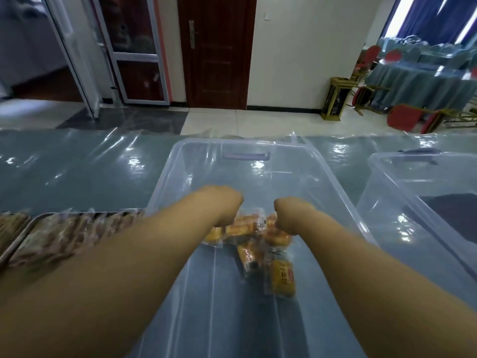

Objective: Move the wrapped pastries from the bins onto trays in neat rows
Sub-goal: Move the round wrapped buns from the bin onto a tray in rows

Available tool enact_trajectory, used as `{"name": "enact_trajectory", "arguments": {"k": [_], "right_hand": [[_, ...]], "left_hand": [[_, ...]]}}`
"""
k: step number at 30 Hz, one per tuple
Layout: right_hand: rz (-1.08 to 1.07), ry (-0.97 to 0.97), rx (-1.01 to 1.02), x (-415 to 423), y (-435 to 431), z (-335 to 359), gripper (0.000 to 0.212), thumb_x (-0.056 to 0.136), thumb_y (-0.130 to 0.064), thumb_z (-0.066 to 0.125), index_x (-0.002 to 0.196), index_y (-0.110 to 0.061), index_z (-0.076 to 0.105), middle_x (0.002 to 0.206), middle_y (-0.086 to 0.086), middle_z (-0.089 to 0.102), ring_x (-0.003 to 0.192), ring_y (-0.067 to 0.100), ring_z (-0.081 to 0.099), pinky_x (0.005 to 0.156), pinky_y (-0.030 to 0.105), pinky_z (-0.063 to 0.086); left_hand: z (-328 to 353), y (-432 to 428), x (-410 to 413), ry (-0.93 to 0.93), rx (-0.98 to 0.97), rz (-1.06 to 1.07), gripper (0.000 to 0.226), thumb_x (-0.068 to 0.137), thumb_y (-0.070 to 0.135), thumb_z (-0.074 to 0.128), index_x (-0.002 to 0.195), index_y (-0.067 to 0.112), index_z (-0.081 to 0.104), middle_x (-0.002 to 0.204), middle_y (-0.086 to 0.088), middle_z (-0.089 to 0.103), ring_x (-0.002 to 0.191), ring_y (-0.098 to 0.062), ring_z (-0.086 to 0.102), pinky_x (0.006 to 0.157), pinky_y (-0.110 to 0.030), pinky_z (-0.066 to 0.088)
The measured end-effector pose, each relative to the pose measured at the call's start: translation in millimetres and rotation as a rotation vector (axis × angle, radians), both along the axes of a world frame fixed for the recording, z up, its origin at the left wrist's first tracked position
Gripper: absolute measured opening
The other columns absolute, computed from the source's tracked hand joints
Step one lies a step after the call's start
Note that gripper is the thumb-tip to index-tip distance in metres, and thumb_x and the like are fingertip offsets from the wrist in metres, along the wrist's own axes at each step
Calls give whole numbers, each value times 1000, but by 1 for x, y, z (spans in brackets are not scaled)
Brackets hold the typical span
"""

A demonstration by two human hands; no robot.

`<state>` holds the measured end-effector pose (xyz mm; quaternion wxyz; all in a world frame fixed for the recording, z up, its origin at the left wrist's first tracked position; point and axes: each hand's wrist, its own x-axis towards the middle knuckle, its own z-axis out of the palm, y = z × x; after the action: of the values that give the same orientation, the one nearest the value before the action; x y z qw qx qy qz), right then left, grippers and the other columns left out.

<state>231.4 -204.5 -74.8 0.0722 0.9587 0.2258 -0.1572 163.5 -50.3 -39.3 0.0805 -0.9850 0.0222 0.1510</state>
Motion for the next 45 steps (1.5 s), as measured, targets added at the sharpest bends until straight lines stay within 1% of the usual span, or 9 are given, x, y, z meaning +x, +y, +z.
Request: {"name": "enact_trajectory", "arguments": {"k": [7,11,14,24,29,33,38,42,45], "right_hand": [[-90,107,-25,13,3,-40,54,84,-35,60,128,-11,43,128,14,46,118,34,42,99,46,41],[-106,114,-63,15,2,-48,45,87,-19,55,129,-8,42,129,14,44,123,36,32,100,46,37],[-95,101,-79,15,2,-48,43,87,-13,52,129,-9,43,128,14,45,123,36,31,98,45,36],[-80,18,-33,17,1,-50,48,84,-25,64,127,-12,47,129,12,38,123,32,29,99,42,35],[-67,81,-10,23,4,-59,68,78,-23,68,136,-11,33,140,12,31,135,33,20,109,46,23],[-119,139,106,23,4,-63,61,80,-20,66,128,-13,31,133,13,39,122,33,38,101,46,33],[-132,100,16,26,6,-64,68,80,-32,64,135,-10,31,133,14,31,124,33,28,101,44,34],[-158,86,-3,26,7,-64,69,77,-38,67,132,-11,36,131,15,29,122,33,25,99,41,36],[-160,85,20,25,7,-61,71,73,-38,71,130,-14,36,129,13,34,121,33,30,98,42,37]], "left_hand": [[-76,-6,53,60,-208,61,37,86,8,57,121,8,47,127,-16,50,114,-34,51,88,-37,42],[-101,-3,63,92,-265,79,54,84,13,62,132,10,37,136,-13,43,121,-36,42,100,-45,39],[-106,0,66,141,-252,102,67,82,20,67,138,11,31,138,-13,42,123,-35,40,100,-47,39],[-78,6,64,148,-46,259,59,68,42,79,113,15,52,118,-6,56,112,-29,48,91,-44,46],[-91,15,54,268,68,352,79,74,31,75,140,26,32,141,-10,20,131,-39,19,101,-53,37],[-109,15,49,290,41,390,98,70,24,78,145,31,15,146,-19,0,132,-53,3,99,-50,40],[-109,15,49,313,4,417,87,70,32,77,140,30,26,133,-12,29,121,-40,25,91,-41,46],[-108,10,44,367,-7,390,85,71,35,77,140,24,27,134,-11,30,122,-38,29,96,-47,42],[-103,5,39,398,12,282,75,75,35,74,137,15,37,138,-10,39,125,-32,38,101,-41,38]]}}
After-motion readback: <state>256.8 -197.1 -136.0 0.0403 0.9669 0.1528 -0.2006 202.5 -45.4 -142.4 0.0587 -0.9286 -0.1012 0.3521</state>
